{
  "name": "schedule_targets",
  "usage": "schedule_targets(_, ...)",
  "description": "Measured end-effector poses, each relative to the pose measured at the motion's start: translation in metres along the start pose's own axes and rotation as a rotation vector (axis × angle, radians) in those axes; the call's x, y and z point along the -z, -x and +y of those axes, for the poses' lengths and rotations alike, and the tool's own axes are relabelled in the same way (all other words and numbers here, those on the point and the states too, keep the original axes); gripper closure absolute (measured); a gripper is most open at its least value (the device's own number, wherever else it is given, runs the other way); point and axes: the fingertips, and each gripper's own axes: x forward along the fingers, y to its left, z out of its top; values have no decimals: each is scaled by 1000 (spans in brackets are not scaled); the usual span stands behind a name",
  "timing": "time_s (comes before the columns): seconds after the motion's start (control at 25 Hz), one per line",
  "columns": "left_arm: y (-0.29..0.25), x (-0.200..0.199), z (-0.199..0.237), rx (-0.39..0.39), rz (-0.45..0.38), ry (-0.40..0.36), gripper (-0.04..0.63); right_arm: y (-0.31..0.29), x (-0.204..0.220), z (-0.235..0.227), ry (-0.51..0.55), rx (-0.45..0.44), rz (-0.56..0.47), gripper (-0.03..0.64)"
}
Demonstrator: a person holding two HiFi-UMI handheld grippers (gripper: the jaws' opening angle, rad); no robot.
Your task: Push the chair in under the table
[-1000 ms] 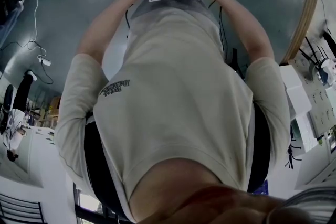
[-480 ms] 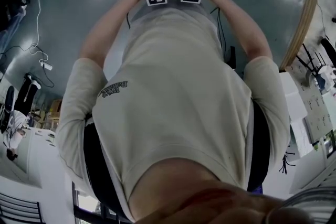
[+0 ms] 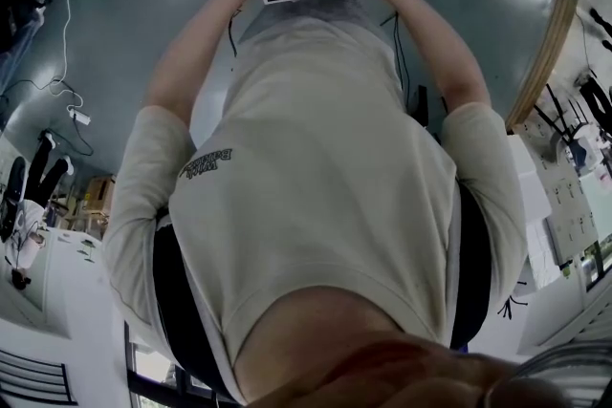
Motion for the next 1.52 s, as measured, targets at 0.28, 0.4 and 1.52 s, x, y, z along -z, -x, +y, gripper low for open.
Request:
schedule_targets(0.28, 0, -7, 16, 2, -5, 18, 509, 3, 8, -16, 7, -8, -3, 488)
schedule_targets(0.4, -2, -12, 21, 1, -5, 13, 511, 4, 13, -22, 3, 6, -5, 482)
schedule_targets(1.52, -5, 4, 55, 107, 34, 48, 463, 0, 7, -58, 2, -105, -51, 437)
